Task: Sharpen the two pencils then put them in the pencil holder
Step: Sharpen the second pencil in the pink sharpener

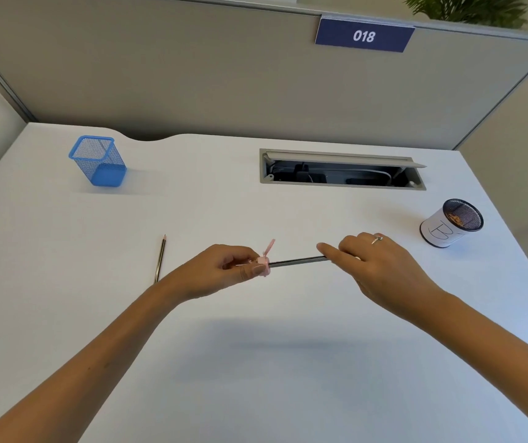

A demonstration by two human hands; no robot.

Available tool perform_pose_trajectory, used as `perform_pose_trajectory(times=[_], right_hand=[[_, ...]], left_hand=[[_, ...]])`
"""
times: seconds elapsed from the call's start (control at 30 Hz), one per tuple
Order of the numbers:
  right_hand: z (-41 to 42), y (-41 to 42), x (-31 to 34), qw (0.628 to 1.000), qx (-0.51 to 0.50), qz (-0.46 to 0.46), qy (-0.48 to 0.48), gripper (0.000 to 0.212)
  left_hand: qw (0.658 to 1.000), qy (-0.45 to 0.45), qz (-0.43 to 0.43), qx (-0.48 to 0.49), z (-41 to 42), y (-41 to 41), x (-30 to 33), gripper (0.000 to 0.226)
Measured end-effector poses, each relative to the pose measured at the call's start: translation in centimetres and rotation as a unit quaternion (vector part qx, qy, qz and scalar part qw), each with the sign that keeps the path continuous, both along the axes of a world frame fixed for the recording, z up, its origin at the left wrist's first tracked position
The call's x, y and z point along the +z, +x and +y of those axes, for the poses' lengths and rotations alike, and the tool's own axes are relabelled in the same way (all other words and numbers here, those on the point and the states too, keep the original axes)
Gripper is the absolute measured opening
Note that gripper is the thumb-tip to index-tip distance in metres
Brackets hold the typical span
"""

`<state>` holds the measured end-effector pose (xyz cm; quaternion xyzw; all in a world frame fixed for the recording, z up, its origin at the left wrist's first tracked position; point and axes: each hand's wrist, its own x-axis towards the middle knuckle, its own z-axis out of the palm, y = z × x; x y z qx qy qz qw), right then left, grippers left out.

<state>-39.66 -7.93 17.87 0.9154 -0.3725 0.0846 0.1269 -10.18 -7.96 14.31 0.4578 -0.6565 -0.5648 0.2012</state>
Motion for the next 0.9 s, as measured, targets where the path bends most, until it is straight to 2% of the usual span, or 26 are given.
perform_pose_trajectory(times=[0.1, 0.17, 0.2, 0.27, 0.3, 0.37, 0.4, 0.43, 0.5, 0.53, 0.57, 0.6, 0.63, 0.67, 0.73, 0.77, 0.83, 0.9], right_hand=[[0.1, -0.2, 0.2, 0.997, 0.056, -0.018, -0.049, 0.027], [0.0, 0.2, 0.5, 0.995, 0.052, -0.031, -0.084, 0.006], [0.0, 0.5, 0.6, 0.995, 0.037, -0.034, -0.091, 0.011], [-0.1, 0.9, 0.5, 0.997, -0.001, -0.041, -0.058, 0.022], [-0.1, 1.1, 0.4, 0.999, -0.027, -0.043, -0.018, 0.027], [-0.4, 1.5, 0.6, 0.984, -0.111, -0.032, 0.137, 0.033], [-0.7, 1.6, 0.7, 0.956, -0.153, -0.037, 0.249, 0.034], [-1.0, 1.6, 0.8, 0.905, -0.185, -0.077, 0.375, 0.036], [-1.2, 1.6, 0.7, 0.759, -0.220, -0.192, 0.582, 0.041], [-1.2, 1.8, 0.7, 0.712, -0.220, -0.220, 0.629, 0.041], [-1.1, 1.9, 0.6, 0.700, -0.218, -0.224, 0.642, 0.040], [-1.0, 2.0, 0.5, 0.714, -0.212, -0.216, 0.631, 0.036], [-0.8, 2.1, 0.4, 0.757, -0.193, -0.197, 0.593, 0.029], [-0.6, 2.1, 0.2, 0.819, -0.161, -0.172, 0.524, 0.021], [-0.7, 1.7, -0.1, 0.952, -0.060, -0.080, 0.291, 0.019], [-0.7, 1.5, -0.4, 0.984, -0.008, -0.037, 0.171, 0.022], [-1.0, 1.3, -0.6, 0.998, 0.059, -0.016, 0.031, 0.020], [-1.6, 1.4, -0.5, 0.995, 0.085, -0.036, -0.049, 0.017]], left_hand=[[0.991, 0.119, 0.035, -0.058, -0.5, 0.0, 1.0, 0.035], [0.981, 0.174, 0.058, -0.068, -0.7, -0.2, 1.4, 0.035], [0.979, 0.184, 0.062, -0.061, -0.7, -0.3, 1.5, 0.034], [0.985, 0.158, 0.050, -0.047, -0.9, -0.5, 1.6, 0.034], [0.992, 0.116, 0.024, -0.042, -1.1, -0.5, 1.6, 0.035], [0.997, -0.020, -0.068, -0.034, -1.2, -0.4, 1.2, 0.032], [0.986, -0.112, -0.118, -0.036, -1.2, -0.4, 0.7, 0.030], [0.964, -0.211, -0.157, -0.044, -1.1, -0.3, 0.3, 0.026], [0.907, -0.366, -0.197, -0.068, -1.0, -0.2, -0.2, 0.019], [0.890, -0.401, -0.204, -0.074, -1.1, -0.1, -0.3, 0.020], [0.889, -0.403, -0.204, -0.075, -1.2, 0.2, -0.5, 0.023], [0.899, -0.382, -0.200, -0.074, -1.4, 0.4, -0.6, 0.024], [0.919, -0.338, -0.191, -0.072, -1.4, 0.5, -0.5, 0.025], [0.945, -0.269, -0.172, -0.070, -1.5, 0.5, -0.3, 0.026], [0.993, -0.061, -0.084, -0.055, -1.6, 0.5, 0.1, 0.031], [0.997, 0.059, -0.036, -0.046, -1.6, 0.5, 0.4, 0.035], [0.972, 0.231, 0.018, -0.049, -1.5, 0.3, 0.5, 0.041], [0.946, 0.317, 0.048, -0.049, -1.4, -0.2, 0.4, 0.043]])
